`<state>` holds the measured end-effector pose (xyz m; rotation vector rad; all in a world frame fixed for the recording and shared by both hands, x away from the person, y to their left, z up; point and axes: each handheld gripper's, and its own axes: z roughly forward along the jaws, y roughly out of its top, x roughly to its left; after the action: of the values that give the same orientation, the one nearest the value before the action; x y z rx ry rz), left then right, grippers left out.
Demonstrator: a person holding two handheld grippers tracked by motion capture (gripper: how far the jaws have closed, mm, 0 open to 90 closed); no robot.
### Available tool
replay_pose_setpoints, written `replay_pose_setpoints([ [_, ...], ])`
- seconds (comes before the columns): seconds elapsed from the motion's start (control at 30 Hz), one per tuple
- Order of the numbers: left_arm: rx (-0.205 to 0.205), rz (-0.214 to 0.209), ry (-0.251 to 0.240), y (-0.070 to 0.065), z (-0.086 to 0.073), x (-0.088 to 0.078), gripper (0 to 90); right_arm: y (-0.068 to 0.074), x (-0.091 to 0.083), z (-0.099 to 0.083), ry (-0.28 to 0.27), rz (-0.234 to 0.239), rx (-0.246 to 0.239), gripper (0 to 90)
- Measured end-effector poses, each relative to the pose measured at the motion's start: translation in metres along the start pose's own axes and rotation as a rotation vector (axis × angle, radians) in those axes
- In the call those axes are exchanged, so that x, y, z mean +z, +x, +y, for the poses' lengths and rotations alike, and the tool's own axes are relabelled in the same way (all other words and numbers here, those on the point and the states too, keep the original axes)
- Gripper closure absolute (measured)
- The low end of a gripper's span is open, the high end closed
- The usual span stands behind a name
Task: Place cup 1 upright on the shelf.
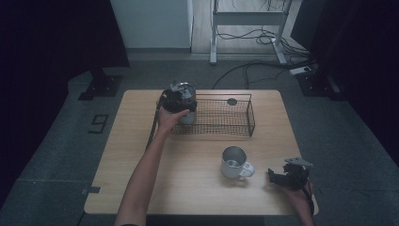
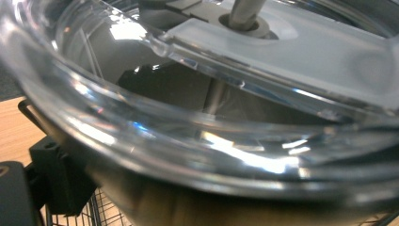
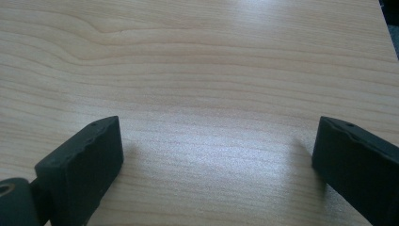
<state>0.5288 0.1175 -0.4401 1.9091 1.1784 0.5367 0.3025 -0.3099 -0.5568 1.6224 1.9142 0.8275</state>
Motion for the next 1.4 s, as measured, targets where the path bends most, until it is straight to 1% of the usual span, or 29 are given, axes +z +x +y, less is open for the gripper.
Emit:
replay_pose_setpoints([
  [0.17, -0.005, 0.008, 0.010, 0.001, -0.002, 0.004, 4.1, 0.000, 0.000, 0.000, -0.001, 0.001, 0.001, 2.4],
  [0.23, -0.009, 0.005, 0.008, 0.000, -0.003, 0.004, 4.1, 0.000, 0.000, 0.000, 0.000, 0.000, 0.001, 2.4],
  [0.5, -0.006, 0.011, 0.027, 0.000, -0.009, 0.010, 4.1, 0.000, 0.000, 0.000, -0.002, 0.001, 0.001, 2.5],
  [0.63, -0.012, 0.010, 0.030, 0.001, -0.012, 0.011, 4.1, 0.000, 0.000, 0.000, -0.001, 0.000, 0.001, 2.6],
  [0.8, -0.006, 0.014, 0.035, 0.001, -0.014, 0.012, 4.0, 0.000, 0.000, 0.000, -0.001, -0.001, 0.001, 2.6],
  [0.93, -0.008, 0.018, 0.038, 0.000, -0.016, 0.014, 4.0, 0.000, 0.000, 0.000, -0.001, -0.001, 0.001, 2.6],
  [1.03, -0.001, 0.028, 0.042, 0.000, -0.017, 0.014, 4.0, 0.000, 0.000, 0.000, -0.001, -0.001, 0.001, 2.7],
  [1.1, 0.005, 0.035, 0.054, -0.001, -0.019, 0.016, 4.0, 0.000, 0.000, 0.000, -0.002, -0.001, 0.001, 2.7],
  [1.2, 0.003, 0.035, 0.048, -0.002, -0.021, 0.015, 3.9, 0.000, 0.000, 0.000, -0.002, -0.001, 0.002, 2.7],
  [1.4, 0.022, 0.042, 0.044, -0.006, -0.026, 0.013, 3.8, 0.000, 0.000, 0.000, -0.002, -0.001, 0.001, 2.8],
])
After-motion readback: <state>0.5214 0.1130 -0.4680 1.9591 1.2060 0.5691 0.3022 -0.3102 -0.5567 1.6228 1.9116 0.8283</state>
